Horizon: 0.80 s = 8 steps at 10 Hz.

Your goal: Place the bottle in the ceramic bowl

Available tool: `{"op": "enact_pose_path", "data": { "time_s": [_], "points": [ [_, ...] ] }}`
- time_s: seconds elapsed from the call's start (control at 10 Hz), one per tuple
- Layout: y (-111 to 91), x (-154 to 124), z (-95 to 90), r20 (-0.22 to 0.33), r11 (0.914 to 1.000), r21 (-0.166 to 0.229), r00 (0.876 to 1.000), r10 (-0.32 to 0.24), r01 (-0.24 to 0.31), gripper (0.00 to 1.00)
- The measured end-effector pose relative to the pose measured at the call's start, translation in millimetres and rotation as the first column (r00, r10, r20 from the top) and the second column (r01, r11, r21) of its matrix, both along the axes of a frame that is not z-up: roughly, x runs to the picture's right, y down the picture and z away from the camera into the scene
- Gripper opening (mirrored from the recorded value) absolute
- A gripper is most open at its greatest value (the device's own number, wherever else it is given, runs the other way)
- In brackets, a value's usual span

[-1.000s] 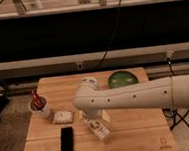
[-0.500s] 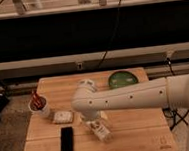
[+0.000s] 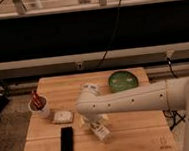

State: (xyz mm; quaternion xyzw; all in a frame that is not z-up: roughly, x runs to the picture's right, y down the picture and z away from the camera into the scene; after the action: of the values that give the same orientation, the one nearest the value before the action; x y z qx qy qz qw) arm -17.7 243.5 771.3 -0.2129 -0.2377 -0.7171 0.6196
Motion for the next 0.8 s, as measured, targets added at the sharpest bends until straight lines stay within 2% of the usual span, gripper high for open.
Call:
{"op": "enact_pose_path", "data": {
  "time_s": [0.4, 0.5, 0.7, 0.8],
  "points": [
    [12.0, 13.0, 10.7, -0.027, 0.9997, 0.018, 0.999, 0.02, -0.019, 0.78],
    [12.0, 15.1, 12.2, -0.033, 0.9994, 0.027, 0.999, 0.023, -0.022, 0.71],
    [12.4, 17.4, 13.8, -0.04, 0.9987, 0.041, 0.999, 0.031, -0.029, 0.49],
    [12.6, 19.9, 13.9, -0.045, 0.9986, 0.044, 0.998, 0.033, -0.031, 0.41]
  ]
}}
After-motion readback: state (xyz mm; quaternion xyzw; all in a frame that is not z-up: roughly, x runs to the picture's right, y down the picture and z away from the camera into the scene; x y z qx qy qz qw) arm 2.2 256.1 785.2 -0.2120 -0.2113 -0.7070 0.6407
